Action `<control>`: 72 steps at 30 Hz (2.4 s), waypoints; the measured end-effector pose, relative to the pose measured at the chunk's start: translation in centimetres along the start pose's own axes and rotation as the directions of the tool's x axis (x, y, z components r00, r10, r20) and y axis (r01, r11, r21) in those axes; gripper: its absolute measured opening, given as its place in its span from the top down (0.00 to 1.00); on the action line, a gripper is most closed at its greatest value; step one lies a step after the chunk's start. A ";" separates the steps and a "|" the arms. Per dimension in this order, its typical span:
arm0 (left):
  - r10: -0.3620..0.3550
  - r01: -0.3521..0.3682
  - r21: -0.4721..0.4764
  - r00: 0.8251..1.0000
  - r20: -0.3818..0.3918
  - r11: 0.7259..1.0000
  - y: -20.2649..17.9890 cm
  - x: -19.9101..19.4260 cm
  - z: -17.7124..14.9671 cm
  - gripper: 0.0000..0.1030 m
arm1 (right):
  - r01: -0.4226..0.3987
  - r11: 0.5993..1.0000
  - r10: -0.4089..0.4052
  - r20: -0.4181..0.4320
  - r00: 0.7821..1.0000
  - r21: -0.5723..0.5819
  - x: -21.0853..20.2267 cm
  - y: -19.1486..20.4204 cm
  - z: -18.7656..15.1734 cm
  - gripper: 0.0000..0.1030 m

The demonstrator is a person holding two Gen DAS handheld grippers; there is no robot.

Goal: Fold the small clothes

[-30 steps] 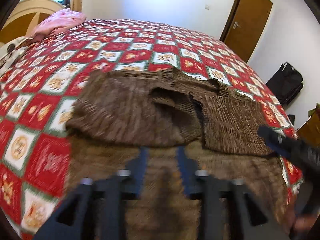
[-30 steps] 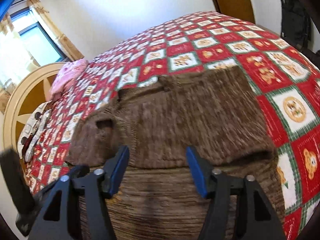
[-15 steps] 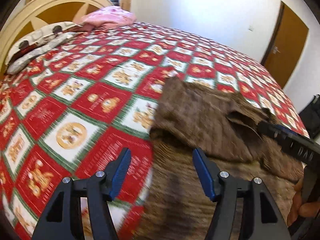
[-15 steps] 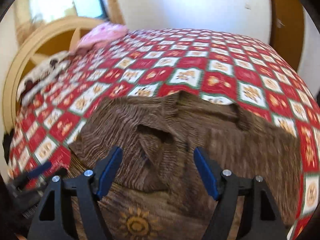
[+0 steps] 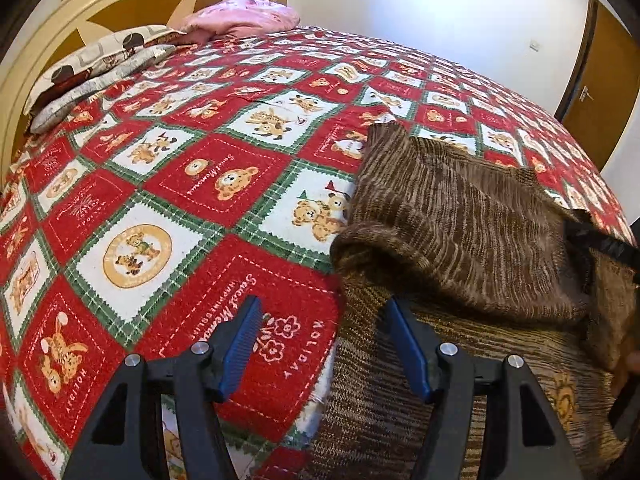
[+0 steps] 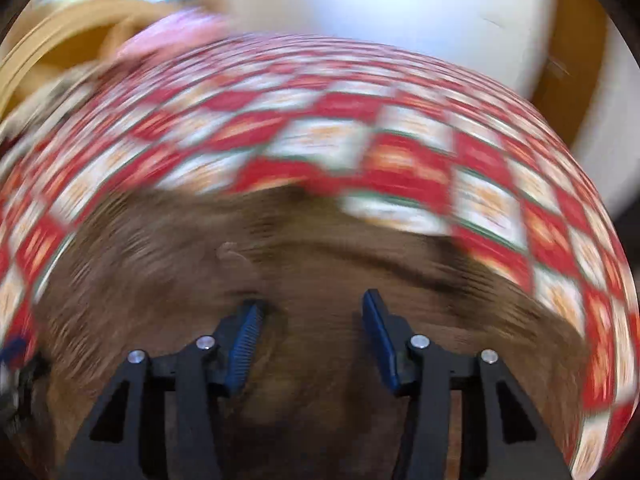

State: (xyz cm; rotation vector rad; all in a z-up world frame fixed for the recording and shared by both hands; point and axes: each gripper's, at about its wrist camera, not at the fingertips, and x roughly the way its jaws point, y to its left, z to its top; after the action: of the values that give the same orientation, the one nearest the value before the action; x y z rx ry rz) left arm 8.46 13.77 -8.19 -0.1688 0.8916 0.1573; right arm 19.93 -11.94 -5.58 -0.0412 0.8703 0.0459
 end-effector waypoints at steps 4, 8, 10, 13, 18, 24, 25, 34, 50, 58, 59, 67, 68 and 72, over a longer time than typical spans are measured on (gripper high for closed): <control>0.021 -0.022 0.023 0.999 0.034 0.999 -0.5 0.1 -0.2 0.35 | -0.046 0.977 0.042 0.024 0.999 0.210 -1.2 -4.5 -1.3 0.48; 0.017 -0.018 0.017 0.999 0.034 1.000 -0.3 0.2 -0.1 0.34 | -0.136 0.974 0.129 0.049 0.990 0.179 -2.8 -2.9 -2.3 0.48; 0.008 -0.009 0.016 0.999 0.033 1.000 -0.2 0.2 -0.1 0.34 | -0.194 0.969 0.189 0.048 0.981 0.151 -3.6 -1.5 -2.8 0.48; 0.003 -0.003 0.015 1.000 0.030 1.000 -0.1 0.2 0.0 0.34 | -0.227 0.969 0.225 0.039 0.974 0.099 -5.1 0.4 -4.3 0.48; 0.018 -0.018 0.005 1.000 0.002 1.000 0.4 -0.2 0.4 0.34 | -0.238 0.969 0.241 -0.029 0.970 0.068 -4.2 2.3 -6.0 0.64; 0.033 -0.032 -0.004 0.997 0.069 0.999 4.2 -4.0 1.2 0.34 | -0.226 0.973 0.229 -0.064 0.971 0.051 -4.5 2.7 -6.3 0.64; 0.027 -0.027 0.001 0.996 0.083 1.000 4.8 -4.6 1.2 0.34 | -0.244 0.967 0.247 -0.048 0.968 0.075 -5.4 2.2 -6.4 0.64; -0.115 0.087 0.158 0.977 0.180 0.984 9.3 -11.2 -2.0 0.34 | -0.205 0.972 0.175 0.224 0.959 0.116 -22.5 -4.7 -11.3 0.42; -0.283 0.255 0.441 0.959 -0.002 0.860 9.8 -18.4 -13.8 0.34 | -0.044 0.984 0.001 0.239 0.971 0.172 -35.7 -9.5 -24.8 0.42; -0.305 0.345 0.410 0.939 -0.161 0.844 9.8 -16.9 -17.9 0.34 | -0.101 0.988 0.084 0.137 0.987 0.121 -33.0 -7.8 -28.9 0.43; -0.305 0.348 0.403 0.937 -0.169 0.846 9.7 -16.7 -18.0 0.34 | -0.104 0.988 0.088 0.138 0.986 0.118 -33.1 -7.7 -29.1 0.43; -0.336 0.386 0.371 0.921 -0.196 0.845 9.1 -16.1 -19.6 0.34 | -0.050 0.988 0.032 0.119 0.992 0.149 -35.6 -9.4 -30.7 0.43; -0.335 0.384 0.375 0.923 -0.189 0.844 9.1 -16.2 -19.7 0.34 | -0.044 0.988 0.025 0.126 0.992 0.151 -36.3 -9.7 -31.0 0.43; -0.339 0.381 0.365 0.924 -0.175 0.850 9.2 -16.2 -19.7 0.34 | -0.078 0.982 0.038 0.223 0.974 0.174 -39.7 -11.0 -31.3 0.43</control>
State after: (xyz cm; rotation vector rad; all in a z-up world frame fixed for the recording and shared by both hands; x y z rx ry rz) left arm -18.40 17.52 -8.44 0.0344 0.9619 -0.3882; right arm -28.87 -25.53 4.78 0.1582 0.6521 0.0249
